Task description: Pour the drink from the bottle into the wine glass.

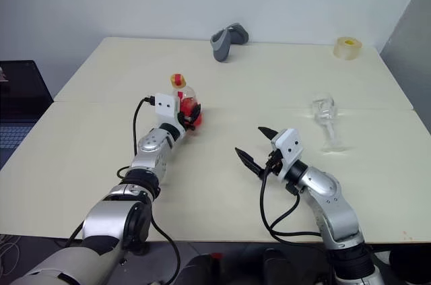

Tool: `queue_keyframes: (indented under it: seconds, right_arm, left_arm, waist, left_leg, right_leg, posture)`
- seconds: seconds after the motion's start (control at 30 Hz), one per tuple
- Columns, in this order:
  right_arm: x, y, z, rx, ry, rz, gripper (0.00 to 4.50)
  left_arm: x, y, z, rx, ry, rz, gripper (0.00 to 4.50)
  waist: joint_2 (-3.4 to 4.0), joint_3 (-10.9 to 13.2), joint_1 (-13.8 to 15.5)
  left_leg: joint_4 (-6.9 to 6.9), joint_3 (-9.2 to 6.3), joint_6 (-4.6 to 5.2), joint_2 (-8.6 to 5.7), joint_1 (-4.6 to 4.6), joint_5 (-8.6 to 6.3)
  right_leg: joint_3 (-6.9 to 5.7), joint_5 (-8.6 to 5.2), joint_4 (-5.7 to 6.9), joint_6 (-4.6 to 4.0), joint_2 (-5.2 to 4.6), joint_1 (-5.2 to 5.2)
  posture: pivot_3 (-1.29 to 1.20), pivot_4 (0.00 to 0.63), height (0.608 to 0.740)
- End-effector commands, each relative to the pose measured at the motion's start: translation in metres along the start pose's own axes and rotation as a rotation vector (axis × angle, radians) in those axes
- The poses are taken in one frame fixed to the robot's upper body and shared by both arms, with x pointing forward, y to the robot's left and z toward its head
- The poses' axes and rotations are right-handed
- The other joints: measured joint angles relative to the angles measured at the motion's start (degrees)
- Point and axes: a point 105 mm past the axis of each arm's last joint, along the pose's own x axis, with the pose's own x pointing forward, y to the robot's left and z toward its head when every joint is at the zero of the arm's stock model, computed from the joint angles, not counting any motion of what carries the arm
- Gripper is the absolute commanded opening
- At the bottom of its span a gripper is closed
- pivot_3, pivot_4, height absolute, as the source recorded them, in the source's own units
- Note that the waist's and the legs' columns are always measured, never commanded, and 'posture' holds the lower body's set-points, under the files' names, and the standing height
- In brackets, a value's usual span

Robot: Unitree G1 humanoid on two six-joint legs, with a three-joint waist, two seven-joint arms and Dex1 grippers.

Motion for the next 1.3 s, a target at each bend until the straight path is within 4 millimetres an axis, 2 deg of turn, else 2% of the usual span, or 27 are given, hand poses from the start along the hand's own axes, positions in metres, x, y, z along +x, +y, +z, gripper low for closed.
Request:
queue_keyframes:
  seconds: [0.03,0.13,0.23,0.37,0.5,0.63,1.07,1.2,1.3]
  right_arm:
    - [-0.003,0.003,0.027,-0.061,-0.059,0.014,4.50]
    - [-0.007,0.011,0.046,-0.049,-0.058,0.067,4.50]
    - [-0.011,0.014,0.057,-0.041,-0.022,0.113,4.50]
    - [-0.010,0.013,0.075,-0.044,-0.002,0.137,4.50]
    - [-0.004,0.018,0.088,-0.045,-0.016,0.177,4.50]
    - [0.005,0.012,0.088,-0.023,-0.004,0.157,4.50]
    - [0.018,0.009,0.081,0.028,0.003,0.160,4.50]
    - [0.019,0.008,0.082,0.029,-0.006,0.158,3.27]
    - [0.020,0.007,0.082,0.019,-0.004,0.163,2.11]
  left_arm:
    - [-0.001,-0.018,0.020,0.044,-0.089,-0.110,2.01]
    - [-0.009,-0.053,0.033,0.081,-0.127,-0.302,1.97]
    - [-0.025,-0.091,0.039,0.115,-0.121,-0.530,1.97]
    - [-0.042,-0.117,0.035,0.221,-0.087,-0.689,1.97]
    - [-0.050,-0.131,0.033,0.238,-0.073,-0.754,1.95]
    - [-0.055,-0.142,0.032,0.236,-0.071,-0.794,1.95]
    - [-0.061,-0.146,0.033,0.233,-0.069,-0.818,1.95]
    - [-0.061,-0.145,0.033,0.235,-0.068,-0.818,1.95]
    - [-0.061,-0.145,0.033,0.234,-0.068,-0.818,1.95]
  waist:
    - [0.01,0.00,0.00]
    - [0.01,0.01,0.00]
    - [0.02,0.01,0.03]
    - [0.02,0.01,-0.02]
    - [0.05,0.02,-0.26]
    - [0.05,0.02,-0.07]
    - [0.05,0.02,-0.05]
    - [0.05,0.02,-0.06]
    - [0.05,0.02,-0.05]
  left_leg:
    - [0.00,0.00,-0.01,0.00,-0.01,0.00]
    - [0.01,-0.04,-0.05,-0.02,-0.04,0.03]
    - [0.04,-0.11,-0.08,-0.02,-0.09,0.05]
    - [0.04,-0.21,-0.06,-0.03,-0.08,0.06]
    - [-0.01,-0.25,-0.03,-0.01,-0.04,0.07]
    - [0.00,-0.27,0.00,-0.04,-0.09,0.08]
    - [0.01,-0.27,0.02,-0.06,-0.11,0.10]
    - [0.01,-0.29,0.03,-0.05,-0.11,0.10]
    - [0.01,-0.28,0.03,-0.06,-0.11,0.10]
  right_leg:
    - [0.01,0.00,0.00,0.00,-0.01,0.00]
    - [0.00,0.00,0.00,0.00,-0.05,0.00]
    - [0.02,0.00,-0.01,0.00,-0.06,0.00]
    - [0.04,0.00,0.00,-0.01,-0.07,0.04]
    - [0.05,-0.01,0.03,-0.03,-0.02,0.04]
    - [0.03,-0.02,0.01,-0.03,-0.04,0.04]
    - [0.03,-0.02,0.01,-0.03,-0.06,0.04]
    - [0.01,-0.02,0.01,-0.03,-0.06,0.04]
    - [0.01,-0.02,0.01,-0.03,-0.06,0.04]
  posture:
    - [0.00,0.150,0.740]
    - [0.00,0.150,0.740]
    - [0.00,0.150,0.740]
    - [0.00,0.150,0.740]
    - [0.00,0.150,0.740]
    - [0.00,0.150,0.740]
    - [0.00,0.150,0.740]
    - [0.00,0.150,0.740]
    - [0.00,0.150,0.740]
